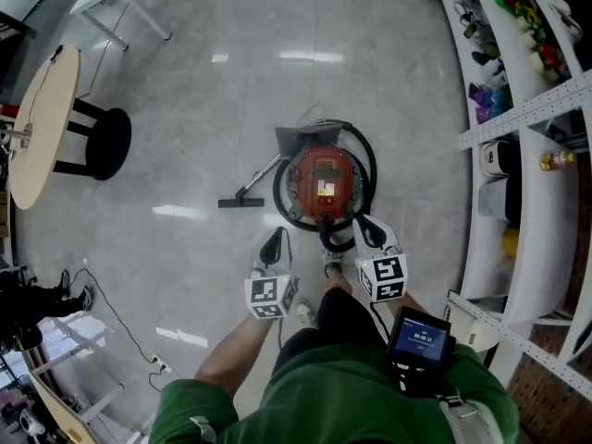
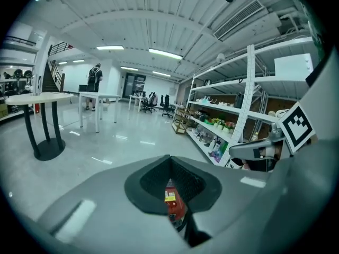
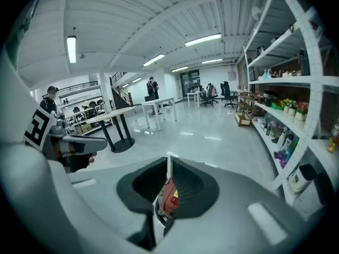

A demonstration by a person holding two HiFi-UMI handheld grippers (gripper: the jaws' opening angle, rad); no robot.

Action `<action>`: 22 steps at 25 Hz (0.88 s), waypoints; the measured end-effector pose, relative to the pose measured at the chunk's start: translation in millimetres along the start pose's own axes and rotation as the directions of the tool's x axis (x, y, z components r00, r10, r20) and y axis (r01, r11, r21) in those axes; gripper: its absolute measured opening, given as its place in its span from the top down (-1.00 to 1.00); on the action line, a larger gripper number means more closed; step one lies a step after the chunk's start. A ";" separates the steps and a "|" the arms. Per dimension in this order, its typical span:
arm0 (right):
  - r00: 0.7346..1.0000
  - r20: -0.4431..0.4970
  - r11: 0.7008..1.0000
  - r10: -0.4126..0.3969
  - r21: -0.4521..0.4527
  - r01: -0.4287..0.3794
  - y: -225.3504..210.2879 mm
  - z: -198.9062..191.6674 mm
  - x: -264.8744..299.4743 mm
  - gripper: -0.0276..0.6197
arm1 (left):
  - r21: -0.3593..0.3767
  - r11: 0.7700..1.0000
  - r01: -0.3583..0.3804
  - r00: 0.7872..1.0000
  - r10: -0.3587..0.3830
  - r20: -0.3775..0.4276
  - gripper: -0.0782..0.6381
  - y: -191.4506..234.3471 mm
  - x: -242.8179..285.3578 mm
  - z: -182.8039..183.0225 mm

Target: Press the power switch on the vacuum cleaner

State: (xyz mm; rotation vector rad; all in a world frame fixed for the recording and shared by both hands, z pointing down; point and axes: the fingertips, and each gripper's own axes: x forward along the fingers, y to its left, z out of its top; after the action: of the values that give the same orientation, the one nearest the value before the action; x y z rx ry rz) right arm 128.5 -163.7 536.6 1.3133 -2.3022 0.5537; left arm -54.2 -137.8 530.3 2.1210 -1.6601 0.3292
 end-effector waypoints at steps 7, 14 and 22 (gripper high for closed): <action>0.990 0.138 1.000 -0.026 -0.012 0.028 29.7 48.3 -76.2 0.82 | 0.010 0.999 0.036 0.989 -0.037 0.141 0.76 -24.3 -67.3 53.4; 0.971 0.236 0.999 -0.043 -0.017 0.048 59.0 68.2 -137.7 0.82 | 0.005 0.999 0.054 0.974 -0.053 0.221 0.76 -38.3 -124.7 73.0; 0.946 0.322 0.996 -0.045 -0.057 0.067 94.9 83.9 -186.4 0.83 | 0.010 0.998 0.062 0.952 -0.062 0.298 0.76 -45.6 -184.7 95.9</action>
State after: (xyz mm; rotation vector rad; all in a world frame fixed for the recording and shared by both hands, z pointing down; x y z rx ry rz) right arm 117.1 -33.3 353.1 1.5254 -2.5048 0.2537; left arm -64.7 -14.2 357.0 2.3084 -1.7461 -0.0137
